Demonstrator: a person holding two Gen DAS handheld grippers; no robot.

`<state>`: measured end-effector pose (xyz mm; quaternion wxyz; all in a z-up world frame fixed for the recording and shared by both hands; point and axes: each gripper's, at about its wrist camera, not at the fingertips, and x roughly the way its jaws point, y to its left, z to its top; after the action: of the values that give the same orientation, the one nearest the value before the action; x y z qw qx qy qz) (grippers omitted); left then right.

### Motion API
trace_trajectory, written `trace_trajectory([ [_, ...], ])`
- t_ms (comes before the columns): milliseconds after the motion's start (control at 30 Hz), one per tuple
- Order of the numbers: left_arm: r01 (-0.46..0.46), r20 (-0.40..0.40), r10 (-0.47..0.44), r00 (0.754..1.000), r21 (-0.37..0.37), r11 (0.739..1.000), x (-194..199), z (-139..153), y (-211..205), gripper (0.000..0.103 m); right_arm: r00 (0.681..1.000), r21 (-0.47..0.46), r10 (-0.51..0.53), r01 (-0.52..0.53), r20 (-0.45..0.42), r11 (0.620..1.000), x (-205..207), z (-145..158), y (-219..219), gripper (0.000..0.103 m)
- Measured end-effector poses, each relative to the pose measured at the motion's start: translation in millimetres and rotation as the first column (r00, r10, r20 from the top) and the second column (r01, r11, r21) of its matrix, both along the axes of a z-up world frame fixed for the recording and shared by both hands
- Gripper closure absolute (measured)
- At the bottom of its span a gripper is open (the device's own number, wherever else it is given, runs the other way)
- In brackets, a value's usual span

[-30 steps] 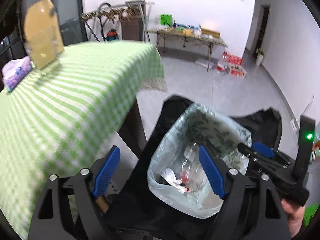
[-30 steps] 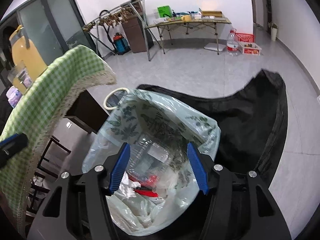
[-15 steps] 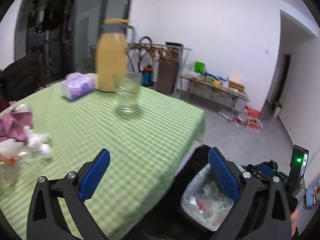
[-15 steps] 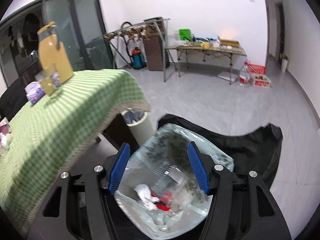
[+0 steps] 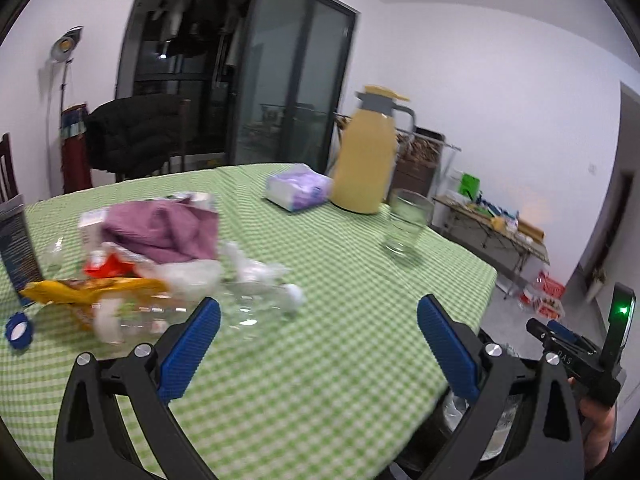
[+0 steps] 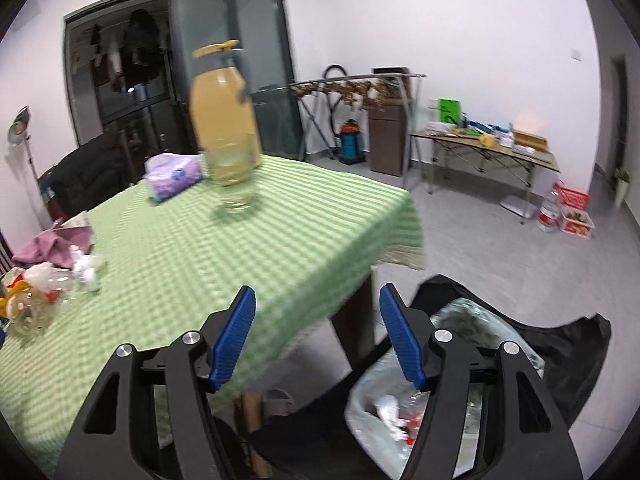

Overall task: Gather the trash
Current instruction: 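Move both tools back over the table toward the trash pile, then grasp the blue bottle cap with the left tool while the right tool grasps the clear bowl lid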

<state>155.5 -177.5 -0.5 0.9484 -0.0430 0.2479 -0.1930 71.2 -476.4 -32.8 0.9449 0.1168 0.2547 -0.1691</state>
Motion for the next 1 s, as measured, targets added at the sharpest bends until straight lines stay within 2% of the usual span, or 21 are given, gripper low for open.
trace_trajectory([
  [100,-0.004,0.014,0.004,1.0,0.022,1.0,0.5,1.9,28.5,0.007,0.999,-0.037,0.049,-0.049,0.002,0.998,5.3,10.4,19.3,0.04],
  [200,-0.053,0.036,0.051,0.998,0.069,0.996,1.5,8.2,63.6,0.007,0.998,-0.091,0.067,-0.066,0.013,0.994,7.6,18.6,32.8,0.036],
  [300,-0.134,0.051,0.13,0.99,0.061,0.989,6.1,12.0,103.5,0.007,0.997,-0.087,0.077,-0.075,0.018,0.993,10.4,23.5,41.5,0.036],
  [400,-0.205,0.017,0.205,0.979,0.04,0.978,9.1,7.5,143.8,0.007,0.996,-0.104,0.093,-0.092,0.011,0.99,14.9,24.9,54.5,0.036],
  [500,-0.241,-0.011,0.241,0.97,0.031,0.97,10.5,-0.3,172.3,0.007,0.993,-0.116,0.117,-0.116,0.001,0.986,21.7,25.5,69.2,0.036],
  [600,-0.232,-0.036,0.235,0.971,0.067,0.97,21.4,-7.2,198.0,0.007,0.99,-0.128,0.139,-0.138,-0.001,0.982,25.9,28.0,82.7,0.036],
  [700,-0.231,-0.068,0.244,0.967,0.154,0.961,44.9,-13.6,228.2,0.007,0.987,-0.142,0.162,-0.159,0.01,0.977,28.5,32.6,96.1,0.035],
  [800,-0.247,-0.149,0.271,0.951,0.158,0.956,67.1,-24.6,259.3,0.007,0.984,-0.148,0.176,-0.174,0.002,0.974,31.4,32.7,108.4,0.033],
  [867,-0.222,-0.184,0.253,0.95,0.17,0.96,78.6,-36.5,271.6,0.007,0.982,-0.153,0.187,-0.187,-0.016,0.97,34.5,30.2,116.5,0.033],
  [1000,-0.18,-0.199,0.221,0.955,0.204,0.962,94.1,-65.0,288.7,0.007,0.978,-0.16,0.202,-0.207,-0.044,0.965,43.0,26.0,130.2,0.033],
])
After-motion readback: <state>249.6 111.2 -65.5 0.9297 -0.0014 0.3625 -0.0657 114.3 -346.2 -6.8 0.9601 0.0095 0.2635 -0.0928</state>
